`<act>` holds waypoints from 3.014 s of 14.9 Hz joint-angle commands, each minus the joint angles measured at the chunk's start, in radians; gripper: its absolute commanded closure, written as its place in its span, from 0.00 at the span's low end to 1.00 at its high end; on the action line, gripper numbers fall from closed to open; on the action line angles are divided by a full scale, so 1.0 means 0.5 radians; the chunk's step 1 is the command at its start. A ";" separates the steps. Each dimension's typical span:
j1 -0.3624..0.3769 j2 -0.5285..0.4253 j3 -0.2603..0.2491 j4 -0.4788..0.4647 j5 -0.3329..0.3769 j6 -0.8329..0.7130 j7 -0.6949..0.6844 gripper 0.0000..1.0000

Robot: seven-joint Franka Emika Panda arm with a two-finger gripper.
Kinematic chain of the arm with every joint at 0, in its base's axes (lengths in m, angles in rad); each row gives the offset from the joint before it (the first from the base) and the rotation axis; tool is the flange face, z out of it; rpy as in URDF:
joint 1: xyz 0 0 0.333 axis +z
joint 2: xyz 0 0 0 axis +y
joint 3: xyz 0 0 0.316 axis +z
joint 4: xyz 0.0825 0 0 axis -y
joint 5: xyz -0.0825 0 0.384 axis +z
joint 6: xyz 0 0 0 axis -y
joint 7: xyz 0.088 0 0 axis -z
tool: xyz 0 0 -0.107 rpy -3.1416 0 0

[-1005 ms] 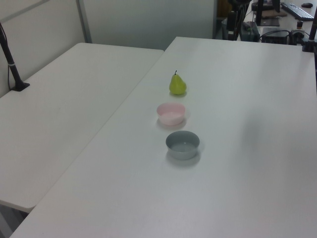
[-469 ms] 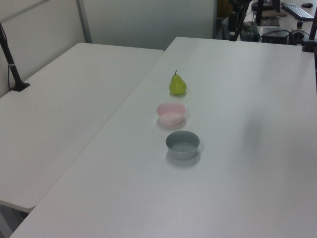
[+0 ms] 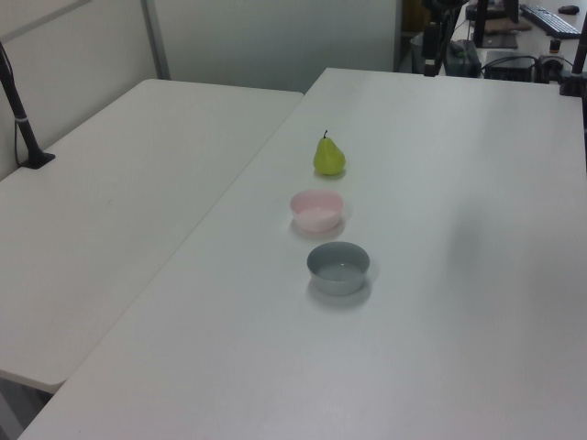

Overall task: Place the pear in the bowl
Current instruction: 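Move the open gripper down toward the green pear, then lower the gripper around the pear and close on it, then lift the grasped pear up off the table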

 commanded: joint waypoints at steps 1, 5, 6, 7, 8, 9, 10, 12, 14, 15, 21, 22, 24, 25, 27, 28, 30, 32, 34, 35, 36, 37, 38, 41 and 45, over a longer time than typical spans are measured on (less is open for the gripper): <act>-0.002 0.075 -0.037 0.013 0.051 0.174 -0.094 0.00; -0.042 0.237 -0.037 0.022 0.051 0.456 -0.094 0.00; -0.057 0.301 -0.037 0.031 0.051 0.542 -0.094 0.00; -0.066 0.369 -0.037 0.050 0.051 0.618 -0.091 0.00; -0.070 0.427 -0.037 0.056 0.051 0.677 -0.091 0.00; -0.076 0.473 -0.037 0.059 0.054 0.732 -0.091 0.00; -0.088 0.528 -0.037 0.062 0.051 0.799 -0.091 0.00; -0.103 0.654 -0.037 0.129 0.054 0.962 -0.073 0.00; -0.119 0.768 -0.037 0.139 0.048 1.109 -0.070 0.00; -0.122 0.820 -0.037 0.139 0.051 1.216 -0.064 0.00; -0.125 1.151 -0.034 0.139 0.045 1.894 -0.030 0.00; -0.125 1.179 -0.031 0.136 0.045 1.956 -0.030 0.00; -0.125 1.237 -0.034 0.139 0.042 2.033 -0.030 0.00; -0.128 1.262 -0.034 0.139 0.042 2.082 -0.030 0.00; -0.158 1.284 -0.034 0.136 0.042 2.156 -0.030 0.06; -0.159 1.284 -0.034 0.136 0.042 2.156 -0.033 0.12; -0.159 1.284 -0.034 0.136 0.042 2.156 -0.033 0.39; -0.156 1.281 -0.034 0.136 0.026 2.159 -0.033 0.49; -0.152 1.281 -0.034 0.136 0.023 2.159 -0.036 0.56; -0.152 1.277 -0.034 0.136 0.023 2.156 -0.036 0.57; -0.152 1.268 -0.034 0.136 0.023 2.156 -0.036 0.58; -0.149 1.244 -0.034 0.136 0.026 2.147 -0.033 0.58; -0.143 1.210 -0.034 0.130 0.035 2.135 -0.033 0.58; -0.134 1.082 -0.037 0.129 0.026 1.927 0.028 0.58; -0.131 0.861 -0.037 0.132 0.026 1.565 0.056 0.58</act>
